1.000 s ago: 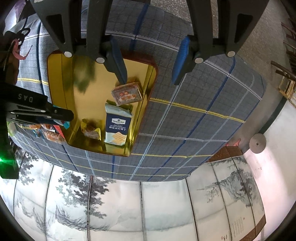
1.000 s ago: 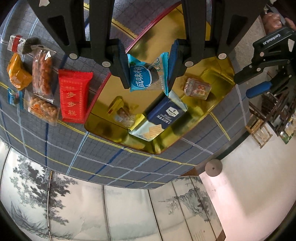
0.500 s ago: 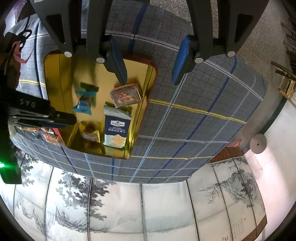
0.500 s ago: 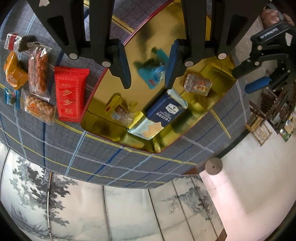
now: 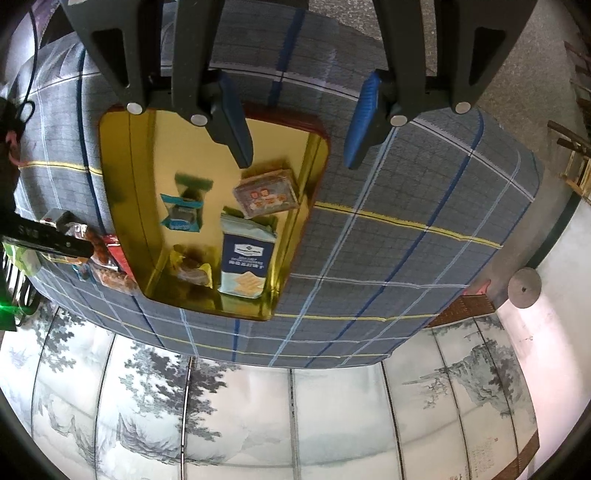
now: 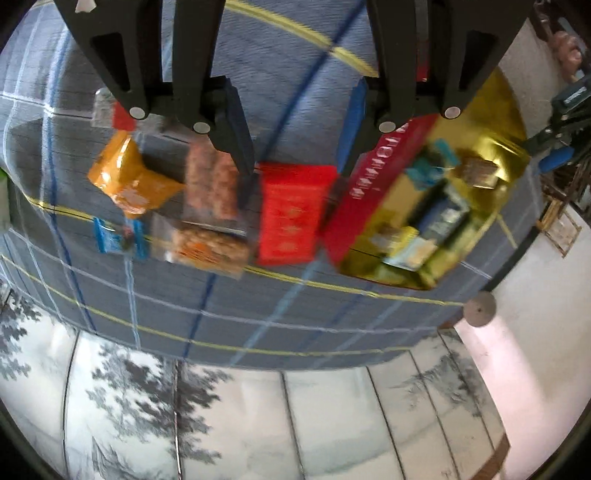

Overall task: Organize snacks
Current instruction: 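Carry the wrapped candy over the tin and release it with the right gripper, then grasp the red rectangular pastry pack with the right gripper and lift it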

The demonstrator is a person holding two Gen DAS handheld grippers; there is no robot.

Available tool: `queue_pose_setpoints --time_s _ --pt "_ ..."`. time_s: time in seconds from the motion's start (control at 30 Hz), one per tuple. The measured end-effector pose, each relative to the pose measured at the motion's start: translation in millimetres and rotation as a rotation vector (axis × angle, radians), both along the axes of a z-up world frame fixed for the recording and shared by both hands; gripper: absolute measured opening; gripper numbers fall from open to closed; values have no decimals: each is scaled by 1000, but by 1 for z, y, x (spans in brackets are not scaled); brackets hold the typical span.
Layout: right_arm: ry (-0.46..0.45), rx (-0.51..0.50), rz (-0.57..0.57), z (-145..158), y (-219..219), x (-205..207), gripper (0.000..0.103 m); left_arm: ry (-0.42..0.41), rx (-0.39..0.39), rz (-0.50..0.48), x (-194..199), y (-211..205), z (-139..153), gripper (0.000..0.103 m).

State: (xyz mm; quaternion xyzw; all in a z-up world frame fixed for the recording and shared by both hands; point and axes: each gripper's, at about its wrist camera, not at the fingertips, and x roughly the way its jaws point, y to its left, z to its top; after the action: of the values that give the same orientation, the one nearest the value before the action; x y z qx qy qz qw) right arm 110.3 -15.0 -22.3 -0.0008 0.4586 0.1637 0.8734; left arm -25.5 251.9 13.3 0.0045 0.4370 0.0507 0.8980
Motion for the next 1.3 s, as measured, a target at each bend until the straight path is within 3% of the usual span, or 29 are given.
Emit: queue_pose_setpoints --time_s 0.23,0.37,0.87,0.9,0.97,1.0,1.13,1.3 --pt "23 -33 58 -11 19 24 49 11 9 -16 4 -7 -2 56" --pt "26 -131 104 -23 39 35 51 19 5 -23 8 -9 -3 56" --pt "76 -169 155 -47 56 75 59 46 4 -56 21 -20 -11 56" --pt "71 -182 163 -48 57 76 58 44 5 -57 21 -20 -11 56" --pt "65 -188 175 -47 57 78 43 45 6 -59 22 -22 -11 56" --pt "67 -188 182 -46 58 78 42 46 7 -59 22 -22 -12 56" --pt "54 -222 220 -38 59 61 41 57 12 -53 24 -26 -11 56" --pt "-14 -101 134 -3 7 3 40 26 21 -67 14 -34 2 56"
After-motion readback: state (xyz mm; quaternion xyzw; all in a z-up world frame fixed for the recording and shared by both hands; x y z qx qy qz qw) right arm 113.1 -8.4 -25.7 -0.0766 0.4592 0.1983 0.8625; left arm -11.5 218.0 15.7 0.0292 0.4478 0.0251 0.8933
